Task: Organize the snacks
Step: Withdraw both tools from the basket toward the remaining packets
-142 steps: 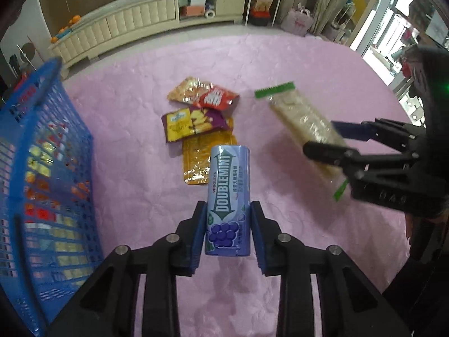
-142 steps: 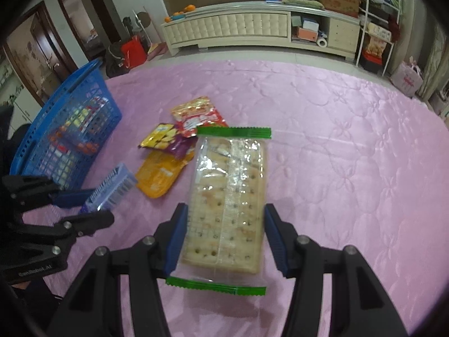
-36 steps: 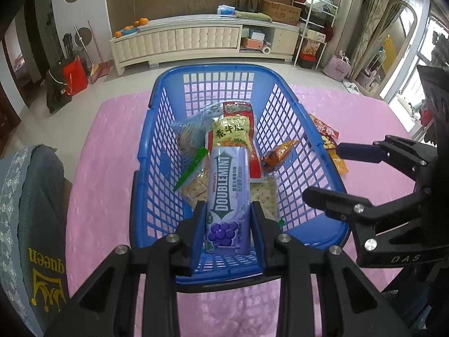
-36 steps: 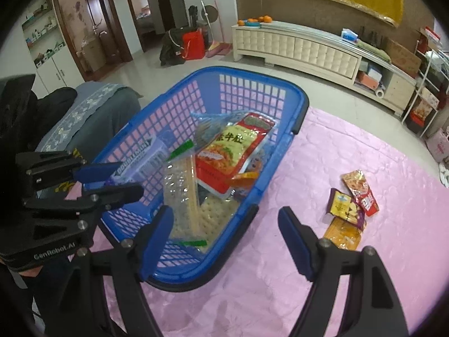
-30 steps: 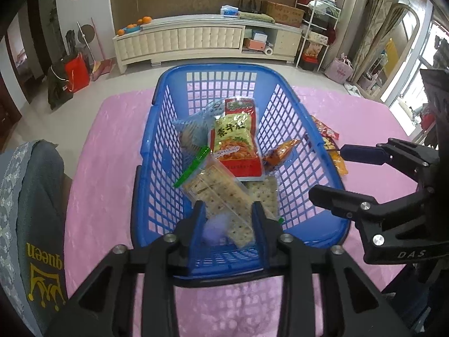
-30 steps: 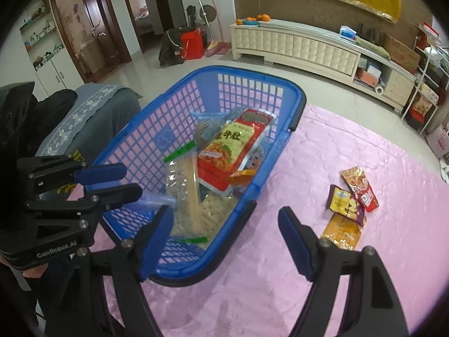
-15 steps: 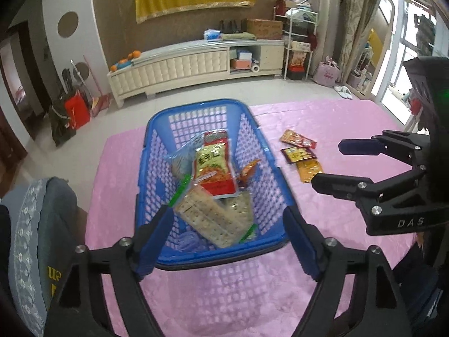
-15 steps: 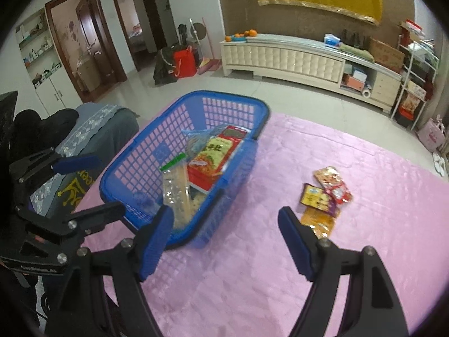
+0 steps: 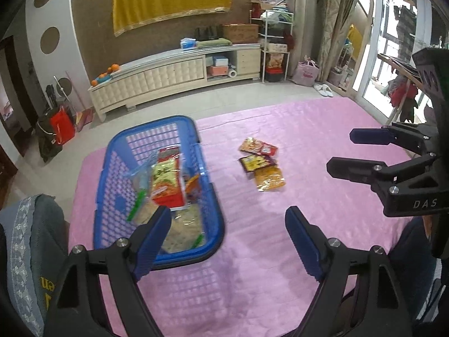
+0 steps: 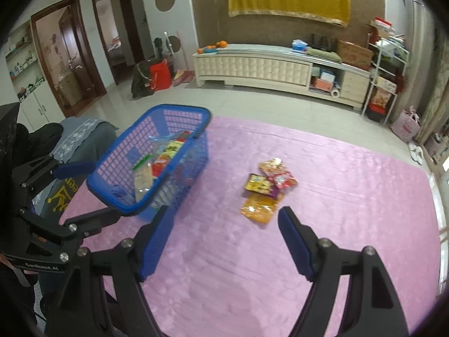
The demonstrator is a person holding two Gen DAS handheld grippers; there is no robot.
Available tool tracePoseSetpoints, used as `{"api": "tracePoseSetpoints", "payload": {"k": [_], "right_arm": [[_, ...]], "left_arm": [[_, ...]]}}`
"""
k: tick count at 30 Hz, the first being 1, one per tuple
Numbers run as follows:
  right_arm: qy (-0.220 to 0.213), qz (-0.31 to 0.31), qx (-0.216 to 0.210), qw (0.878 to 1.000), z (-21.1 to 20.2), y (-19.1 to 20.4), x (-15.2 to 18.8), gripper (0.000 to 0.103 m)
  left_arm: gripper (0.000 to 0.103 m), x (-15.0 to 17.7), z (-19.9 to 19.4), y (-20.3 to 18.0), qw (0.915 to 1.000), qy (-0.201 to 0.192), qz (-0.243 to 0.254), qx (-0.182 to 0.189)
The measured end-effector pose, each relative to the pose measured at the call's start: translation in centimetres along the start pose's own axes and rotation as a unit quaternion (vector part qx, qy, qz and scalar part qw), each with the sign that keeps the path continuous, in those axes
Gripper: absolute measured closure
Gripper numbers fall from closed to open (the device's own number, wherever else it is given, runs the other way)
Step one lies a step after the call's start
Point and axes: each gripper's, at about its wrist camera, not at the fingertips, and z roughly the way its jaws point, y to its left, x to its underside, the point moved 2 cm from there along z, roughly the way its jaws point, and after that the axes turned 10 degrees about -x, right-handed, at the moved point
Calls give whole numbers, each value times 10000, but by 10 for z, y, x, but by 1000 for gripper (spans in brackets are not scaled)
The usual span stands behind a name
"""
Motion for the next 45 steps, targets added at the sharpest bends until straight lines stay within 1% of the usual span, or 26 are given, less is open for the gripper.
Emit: {"api": "tracePoseSetpoints", "payload": {"k": [3, 7, 12, 16, 19, 23, 27, 30, 33, 36, 40, 41, 43, 45], "right_arm": [[-8, 124, 44, 9999, -3, -15, 6, 23], [36, 334, 112, 9994, -3, -36, 17, 23], [73, 507, 168, 9985, 2, -61, 29, 23], [112, 649, 187, 9977, 11, -82, 38, 23], [160, 829, 113, 9964, 22, -100, 47, 23], [319, 959, 112, 9948, 42, -123, 56, 23], [436, 1119, 91, 9927, 61, -145, 59, 23], [473, 1116, 182, 9925, 72, -155, 57, 23], [430, 1138, 266, 9922, 82, -165, 53, 23], [315, 1216, 217, 9918, 90, -174, 52, 23], [200, 1222, 273, 9919, 96, -185, 59, 23], [201, 1267, 297, 9913, 98, -190, 64, 23], [349, 1578, 325, 9863, 104, -201, 71, 23], [360, 1793, 224, 9829, 104, -207, 72, 23]], "left_arm": [[21, -3, 5, -14, 9999, 54, 59, 72], [21, -7, 14, -32, 9998, 120, 159, 66], [21, -11, 31, -59, 9991, 298, 270, 154], [21, -13, 56, -84, 9973, 529, 465, 186], [21, -13, 74, -100, 9957, 672, 607, 175], [21, -14, 103, -112, 9936, 940, 594, 172], [21, -18, 131, -116, 9920, 1153, 469, 204], [21, -23, 151, -116, 9908, 1286, 365, 188], [21, -30, 176, -112, 9892, 1446, 167, 194], [21, -32, 199, -110, 9862, 1650, 46, 158], [21, -33, 223, -114, 9832, 1821, 27, 157], [21, -34, 227, -114, 9833, 1813, 23, 139], [21, -37, 234, -112, 9840, 1780, -68, 73], [21, -40, 244, -113, 9822, 1867, -134, 152]]}}
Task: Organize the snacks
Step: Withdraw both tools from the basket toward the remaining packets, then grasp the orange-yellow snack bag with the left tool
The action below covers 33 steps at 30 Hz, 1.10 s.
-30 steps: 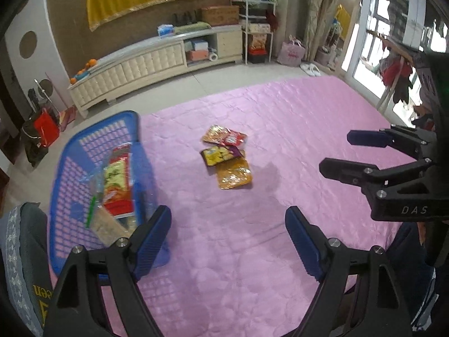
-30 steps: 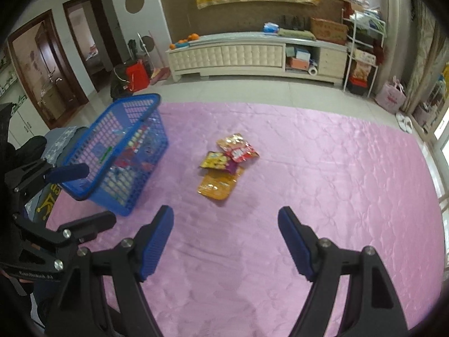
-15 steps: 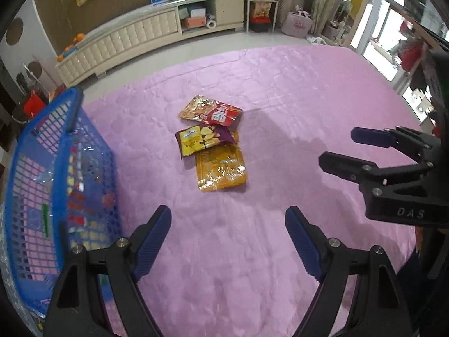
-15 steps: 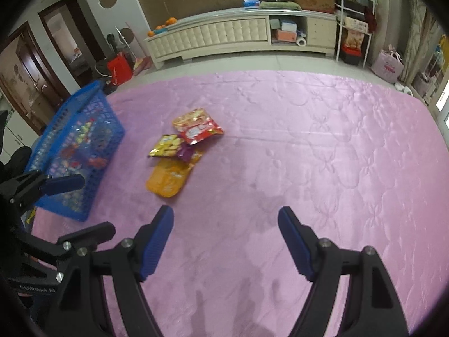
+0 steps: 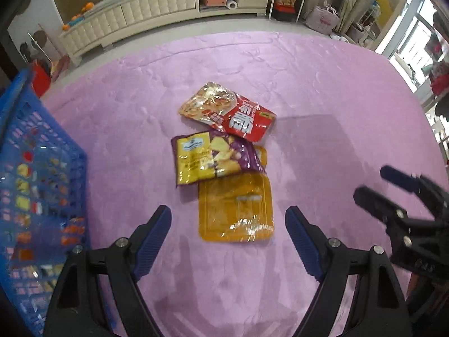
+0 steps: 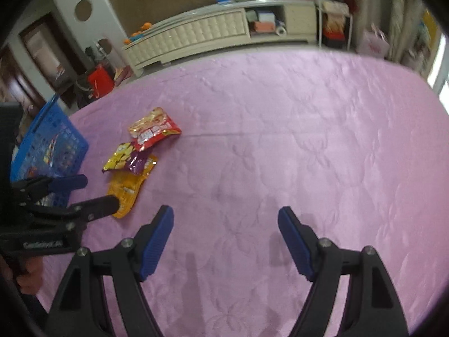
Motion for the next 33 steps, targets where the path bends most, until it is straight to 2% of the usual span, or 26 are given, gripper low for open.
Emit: {"api": "tracePoseSetpoints", "payload": {"k": [6, 10, 16, 18, 20, 24, 30, 32, 33], "right_arm": [[-270, -70, 38, 9996, -20, 2, -10, 23], [-217, -9, -90, 9997, -24, 1, -8, 22], [-183, 66, -9, 9998, -19, -3, -10, 22], [-183, 106, -4, 9998, -20, -5, -10, 22], [-183, 116, -21, 9998, -21, -4, -12, 22], [-171, 100, -62, 9998, -21, 0, -12, 22], [-113, 81, -64, 9999, -18, 2, -10, 22], [-99, 122, -75, 9998, -18, 1, -10, 22], [-90, 143, -86, 9998, -17, 0, -10, 22]], "left_arm": [[21, -11, 20, -4, 9994, 127, 158, -294], [19, -16, 29, -6, 9996, 208, 103, -161], [18, -19, 30, -18, 9995, 127, 261, -133], [21, -20, 28, -23, 9995, 147, 245, -142], [37, -17, 23, -30, 9993, 122, 353, -86], [38, -5, 14, -58, 9970, 155, 755, 42], [40, -4, 13, -68, 9973, 143, 715, 34], [52, -4, 12, -67, 9969, 141, 774, 88], [53, -4, 12, -65, 9968, 147, 780, 103]]}}
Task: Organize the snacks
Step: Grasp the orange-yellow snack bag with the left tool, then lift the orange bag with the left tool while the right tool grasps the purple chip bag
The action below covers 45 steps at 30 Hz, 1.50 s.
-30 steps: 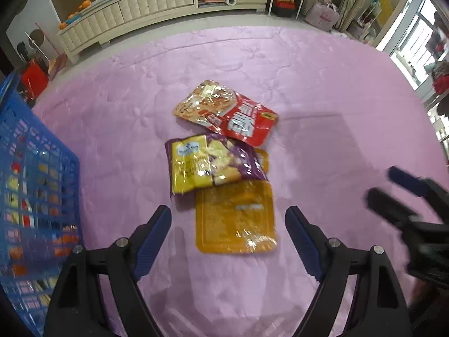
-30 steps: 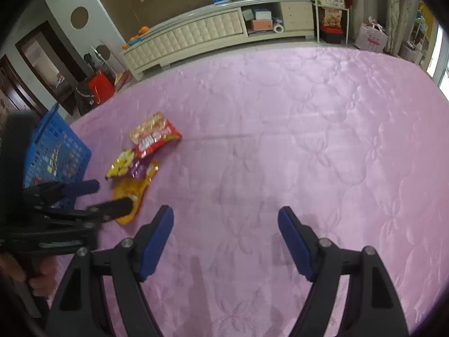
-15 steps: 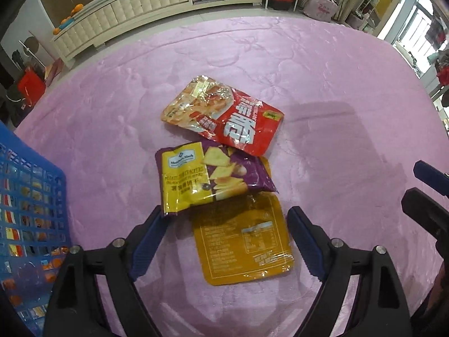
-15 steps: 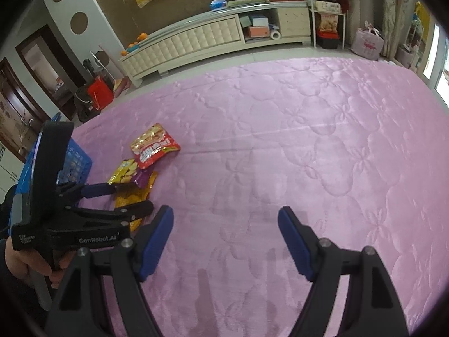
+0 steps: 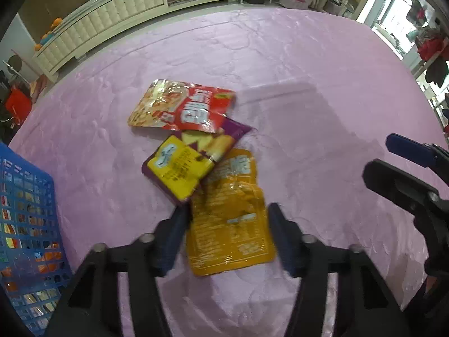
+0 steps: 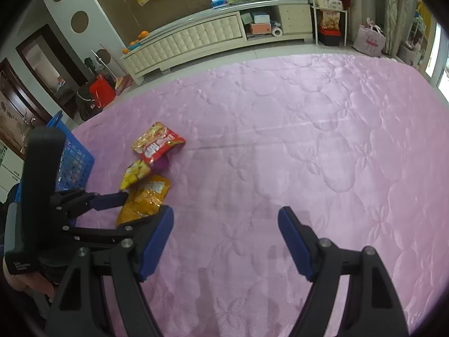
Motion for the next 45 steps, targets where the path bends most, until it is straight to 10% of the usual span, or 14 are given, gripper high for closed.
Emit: {"api": "tracePoseSetpoints", "payload": {"k": [9, 13, 28, 45], "right_arm": [[54, -19, -4, 10000, 3, 0, 0, 22], [140, -11, 23, 9999, 8, -1, 2, 22], [-53, -314, -149, 9994, 10, 12, 3, 23], [893, -1790, -52, 9798, 79, 83, -17, 21]], "left_arm": [[71, 22, -15, -13, 9995, -38, -188, 241], [97, 45, -27, -28, 9991, -15, -130, 407], [99, 81, -64, -12, 9972, -566, -261, 413], [99, 104, -85, 60, 9934, -774, -777, -335]]}}
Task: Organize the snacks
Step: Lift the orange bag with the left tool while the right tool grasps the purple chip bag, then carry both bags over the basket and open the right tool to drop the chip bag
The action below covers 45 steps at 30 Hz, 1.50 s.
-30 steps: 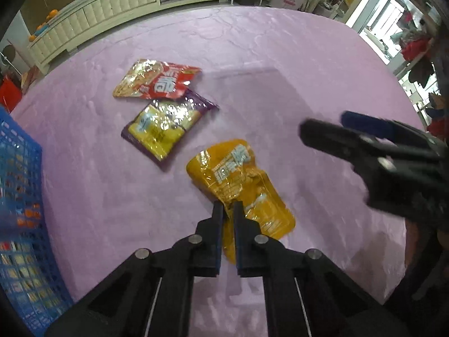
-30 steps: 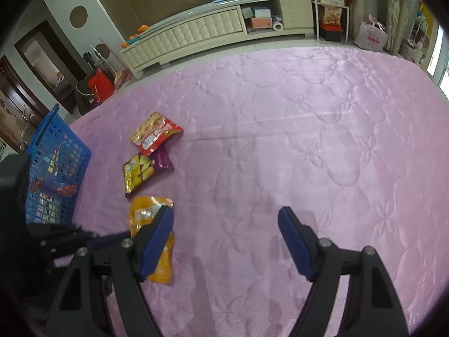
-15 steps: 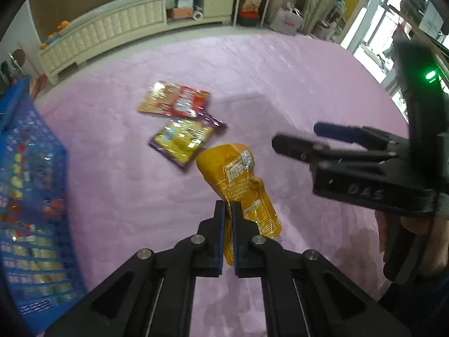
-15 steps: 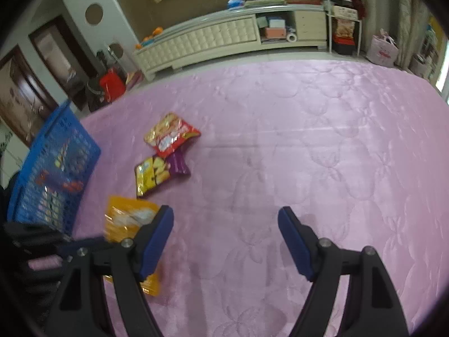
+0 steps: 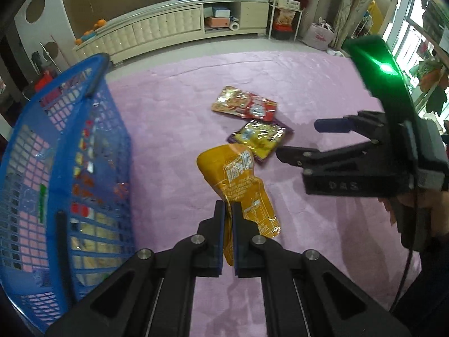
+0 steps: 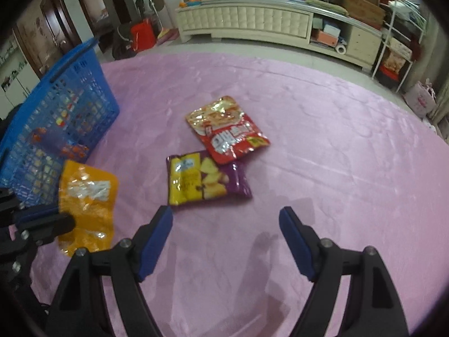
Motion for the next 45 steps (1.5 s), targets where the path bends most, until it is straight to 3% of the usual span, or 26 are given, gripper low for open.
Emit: {"api": "tracePoseSetpoints", "payload": {"k": [12, 14, 16, 21, 30, 45], "right_arm": [[171, -531, 42, 9984, 30, 15, -12, 22], [156, -774, 182, 9967, 29, 20, -9, 30], [96, -771, 145, 9969, 24, 19, -5, 44], [30, -440, 3, 9990, 10, 12, 6, 48], [-116, -396, 97, 9991, -44, 38, 30, 48], [-735, -649, 262, 9948, -135, 107, 24, 48]], "left_arm": [[99, -8, -5, 11, 9996, -99, 119, -235], [99, -9, -3, 11, 9996, -105, 131, -240], [99, -8, -4, 10, 9996, -116, 124, -224], [99, -2, -7, 7, 9996, -153, 129, -187], [99, 13, -36, 12, 9994, -324, 49, -76], [99, 30, -123, 54, 9933, -1115, -288, -40]]}}
